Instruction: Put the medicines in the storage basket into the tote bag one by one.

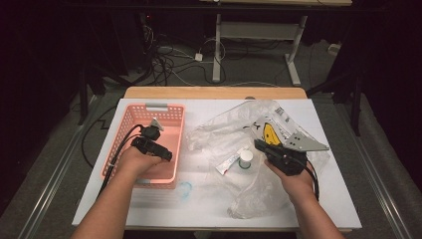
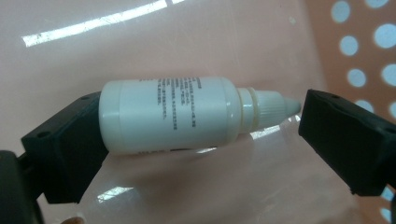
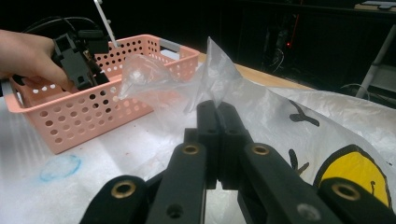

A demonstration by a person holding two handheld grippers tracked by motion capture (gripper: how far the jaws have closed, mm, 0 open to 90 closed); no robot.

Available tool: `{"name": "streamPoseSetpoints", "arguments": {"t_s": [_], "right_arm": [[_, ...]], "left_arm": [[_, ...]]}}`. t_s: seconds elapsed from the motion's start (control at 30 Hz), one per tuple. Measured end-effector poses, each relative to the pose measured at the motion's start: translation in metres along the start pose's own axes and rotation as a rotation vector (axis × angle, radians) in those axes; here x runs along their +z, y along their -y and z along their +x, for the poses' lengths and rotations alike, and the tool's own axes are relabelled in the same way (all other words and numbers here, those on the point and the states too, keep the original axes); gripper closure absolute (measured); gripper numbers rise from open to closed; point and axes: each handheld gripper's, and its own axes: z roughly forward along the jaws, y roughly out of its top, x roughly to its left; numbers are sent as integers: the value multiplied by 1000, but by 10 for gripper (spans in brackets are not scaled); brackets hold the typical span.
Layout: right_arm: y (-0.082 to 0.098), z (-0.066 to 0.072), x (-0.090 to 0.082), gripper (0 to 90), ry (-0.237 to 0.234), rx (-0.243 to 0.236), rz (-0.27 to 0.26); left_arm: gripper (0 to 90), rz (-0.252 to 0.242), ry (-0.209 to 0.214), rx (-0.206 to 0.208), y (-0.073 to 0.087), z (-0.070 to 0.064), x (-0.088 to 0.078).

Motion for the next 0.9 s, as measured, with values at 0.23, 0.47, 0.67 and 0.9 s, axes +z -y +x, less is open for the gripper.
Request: {"name": "streamPoseSetpoints", "arguments": {"t_s": [0.23, 0.47, 0.67, 0.9], "right_arm": [[0, 0, 0, 900, 1, 0, -1], [0, 0, 0, 900, 1, 1, 0], [0, 0, 0, 900, 2, 0, 0], [0, 0, 0, 900, 2, 1, 0]], "left_arm": [[54, 8, -10, 6, 0, 0, 2], [59, 8, -27, 36, 0, -2, 3], [63, -13, -11, 50, 2, -2, -2], [63, -67, 15, 72, 7, -3, -12]]}}
